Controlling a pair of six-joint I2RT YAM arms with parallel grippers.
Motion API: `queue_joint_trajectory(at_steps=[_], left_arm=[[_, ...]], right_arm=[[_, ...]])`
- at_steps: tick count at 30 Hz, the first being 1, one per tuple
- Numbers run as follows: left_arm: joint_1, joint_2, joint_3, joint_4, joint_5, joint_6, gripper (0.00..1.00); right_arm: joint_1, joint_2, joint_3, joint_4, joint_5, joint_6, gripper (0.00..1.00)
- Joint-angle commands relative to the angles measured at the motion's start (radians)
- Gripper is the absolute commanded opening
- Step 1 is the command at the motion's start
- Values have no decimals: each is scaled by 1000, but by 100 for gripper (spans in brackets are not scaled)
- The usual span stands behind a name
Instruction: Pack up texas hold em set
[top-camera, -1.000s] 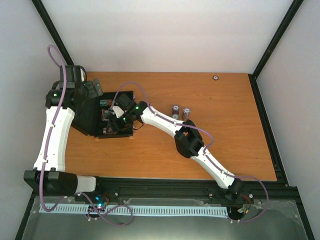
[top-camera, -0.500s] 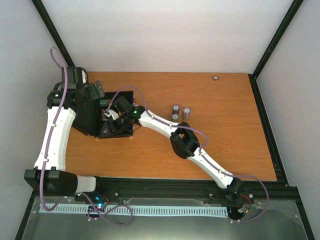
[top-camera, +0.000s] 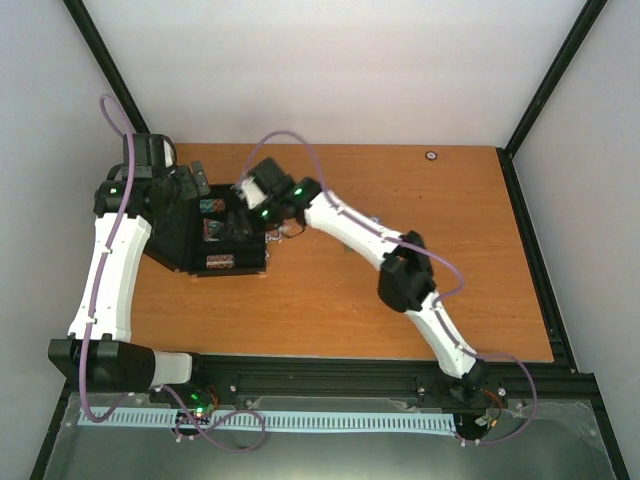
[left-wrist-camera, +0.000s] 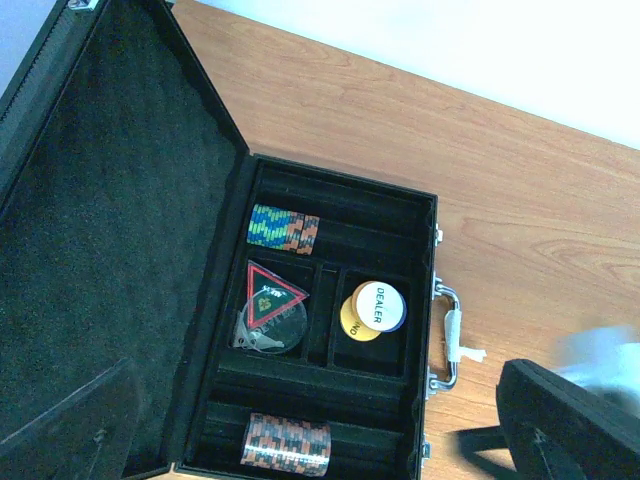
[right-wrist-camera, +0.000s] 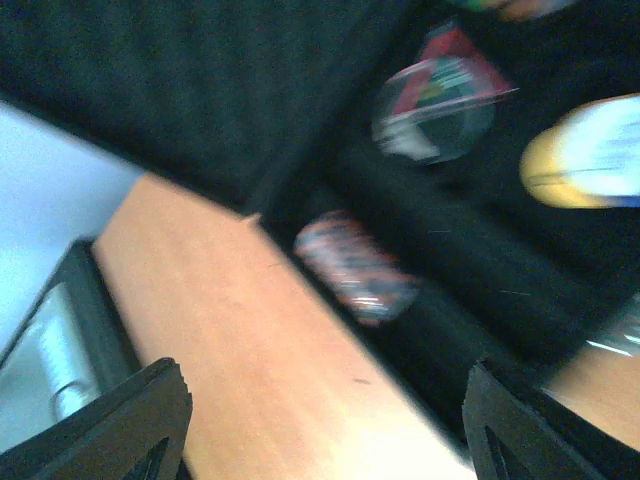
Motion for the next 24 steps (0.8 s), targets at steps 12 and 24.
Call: queue_joint_trajectory(at_steps=[12,24], left_arm=[[4,52,53,9,17,-12,100],[4,108,77,20,46,-25,100]], right_arm=[[-291,-357,-616,-281,780,-39,83],[-312,-312,-618,-234,724,-83,80]])
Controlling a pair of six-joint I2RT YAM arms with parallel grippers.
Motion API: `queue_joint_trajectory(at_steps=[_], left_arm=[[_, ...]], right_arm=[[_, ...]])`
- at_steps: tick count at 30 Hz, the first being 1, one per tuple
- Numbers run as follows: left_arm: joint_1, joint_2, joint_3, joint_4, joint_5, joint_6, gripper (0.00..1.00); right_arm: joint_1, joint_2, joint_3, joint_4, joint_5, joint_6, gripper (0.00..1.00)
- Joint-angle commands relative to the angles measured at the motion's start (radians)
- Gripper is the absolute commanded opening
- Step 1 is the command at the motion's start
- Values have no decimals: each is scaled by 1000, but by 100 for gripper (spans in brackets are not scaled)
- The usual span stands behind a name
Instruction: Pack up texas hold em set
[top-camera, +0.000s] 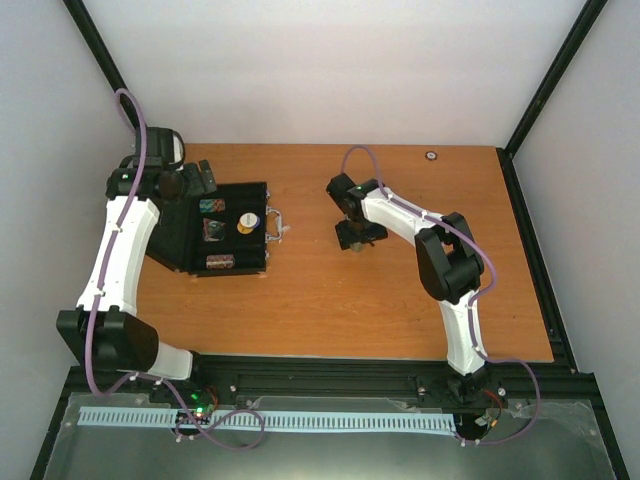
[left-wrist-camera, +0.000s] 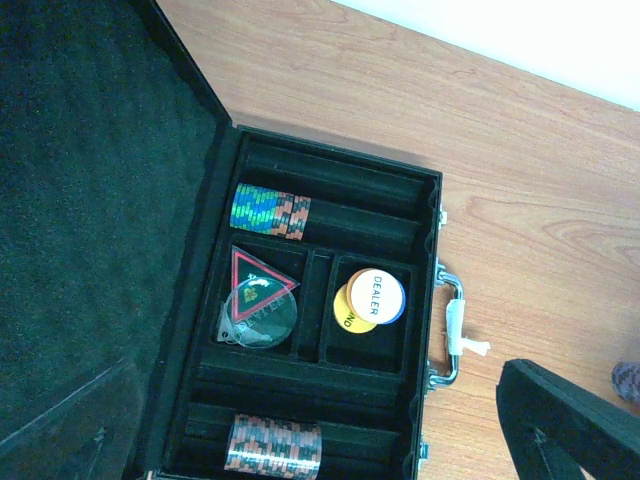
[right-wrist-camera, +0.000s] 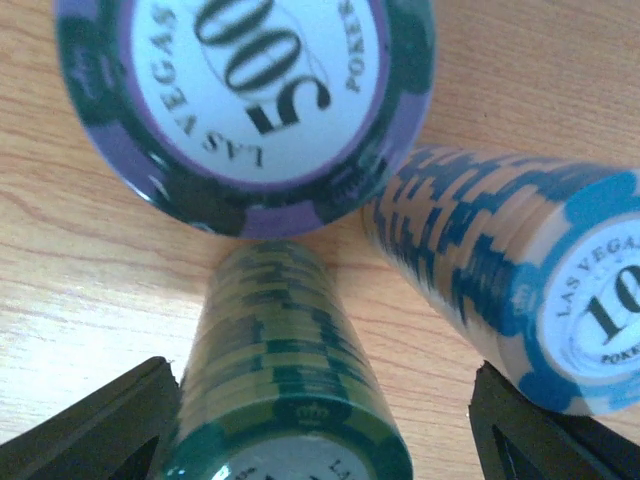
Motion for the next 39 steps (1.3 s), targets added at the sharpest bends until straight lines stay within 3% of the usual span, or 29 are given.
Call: queue_joint_trajectory(at_steps=[1,5,7,9,10,15,18,22,27,39], left_arm=[[4,1,50,19,10,-16,100],[4,1,50,17,-6,-8,100],[4,1,51,15,-12,-4,100],[4,1,55,14,-15,-2,100],[4,0,57,11,-18,-2,100],[4,-3,55,9,-22,-1,100],[4,-7,54,8,-18,-2,100],[4,-8,57,3,-24,2,100],[4,-9,56,-6,-11,3,100],[4,-23,39,3,14,-10,100]], right_arm=[[-3,-13,39,25,-14,-26,78],[-3,5,49,39,-47,-37,70],[-4,17,50,44,-68,-41,57],[-4,26,53,45,-93,-40,35],[-3,26,52,44,-102,-40,30],[-4,-11,33,37,-150,-35,14],[-2,-69,31,55,-260,-51,10],[0,-161,50,125,-519,-43,10],[15,-163,94,244,-753,51,9],[148,136,402,377,-858,159,8]])
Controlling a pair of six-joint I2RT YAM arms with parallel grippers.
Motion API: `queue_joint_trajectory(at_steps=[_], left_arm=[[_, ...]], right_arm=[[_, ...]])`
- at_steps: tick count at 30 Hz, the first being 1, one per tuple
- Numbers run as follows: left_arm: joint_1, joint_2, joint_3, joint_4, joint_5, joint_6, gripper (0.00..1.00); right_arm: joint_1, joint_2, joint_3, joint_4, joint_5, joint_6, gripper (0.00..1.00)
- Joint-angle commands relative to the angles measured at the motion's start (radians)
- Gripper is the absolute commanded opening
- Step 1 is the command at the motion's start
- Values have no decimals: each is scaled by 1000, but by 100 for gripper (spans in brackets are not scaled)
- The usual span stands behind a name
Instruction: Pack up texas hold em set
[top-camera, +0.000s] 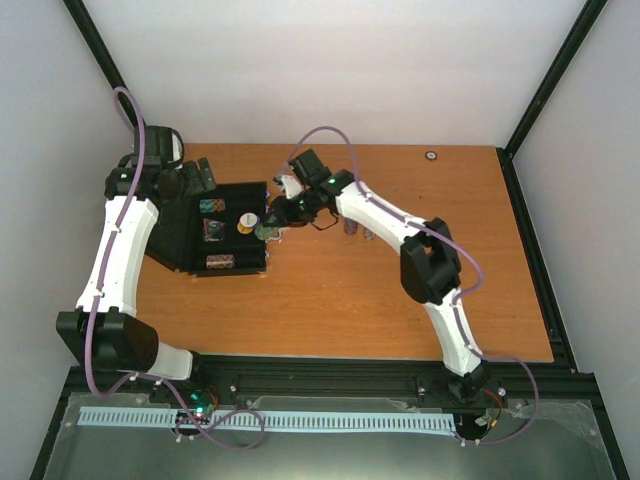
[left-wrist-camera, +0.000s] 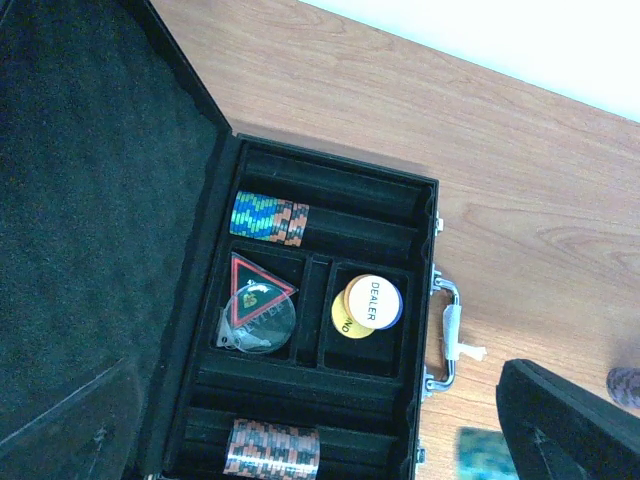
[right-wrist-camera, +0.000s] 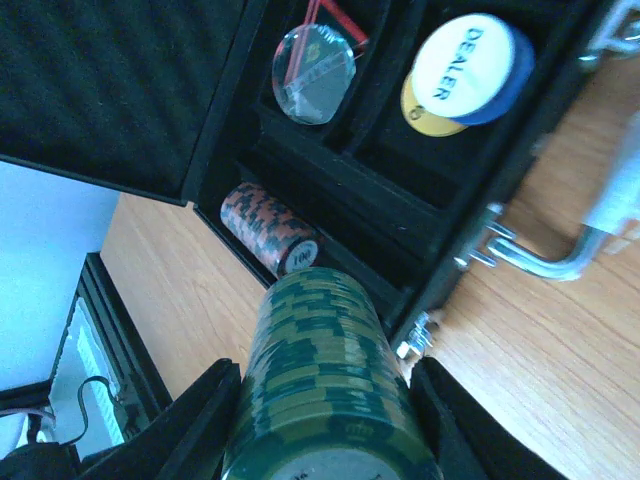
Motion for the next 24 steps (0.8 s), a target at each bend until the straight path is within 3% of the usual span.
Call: queue_joint_trajectory(at_steps=[1,5,24], left_arm=[[5,-28,21,4,19,-10,100],[4,-35,6,9,24,-8,100],[5,-44,-12,14,42,-4,100]], right_arm=[[41,99,143,62,-81,60,9],[81,159,241,40,-97,68,8],[156,288,326,-62,-16,51,8]])
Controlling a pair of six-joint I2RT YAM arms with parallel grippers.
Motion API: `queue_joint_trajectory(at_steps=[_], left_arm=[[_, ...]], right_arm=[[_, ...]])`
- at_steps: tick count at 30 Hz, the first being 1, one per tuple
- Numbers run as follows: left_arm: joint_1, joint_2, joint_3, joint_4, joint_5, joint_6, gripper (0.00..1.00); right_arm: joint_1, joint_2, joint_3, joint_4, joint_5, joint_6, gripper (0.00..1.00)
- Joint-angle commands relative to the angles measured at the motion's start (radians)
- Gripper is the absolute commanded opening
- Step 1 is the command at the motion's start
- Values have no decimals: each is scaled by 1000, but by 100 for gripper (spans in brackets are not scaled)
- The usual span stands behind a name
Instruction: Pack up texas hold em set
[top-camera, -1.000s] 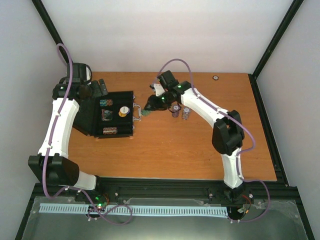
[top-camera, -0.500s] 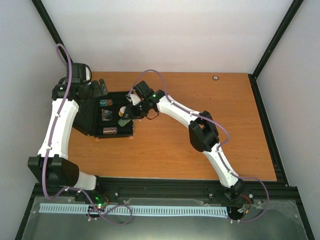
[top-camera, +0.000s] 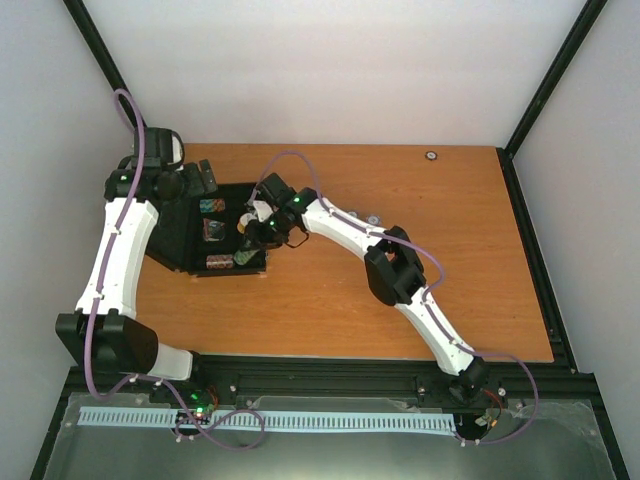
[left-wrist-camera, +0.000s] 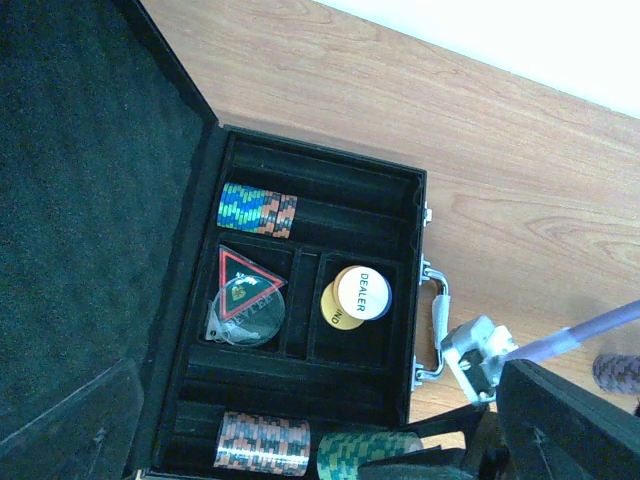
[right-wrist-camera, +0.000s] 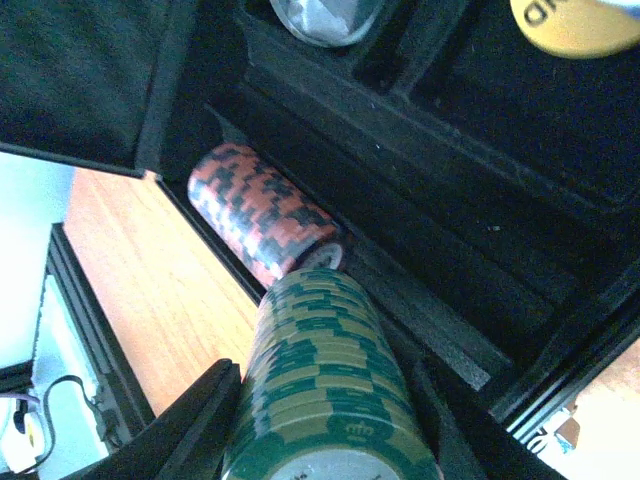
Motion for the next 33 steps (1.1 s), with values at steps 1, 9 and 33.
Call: queue_joint_trajectory(at_steps=[1,9,33], left_arm=[[5,-36,2,14,12,-5,100],[5,-40,-5,16,21,-11,100],[4,-62,-39,25,22,-5,100]], right_arm=[[32,-9,45,-18,19,-16,8],[65,40,76,-1,16,-21,8],[123,-9,56,-6,242,-98,68]])
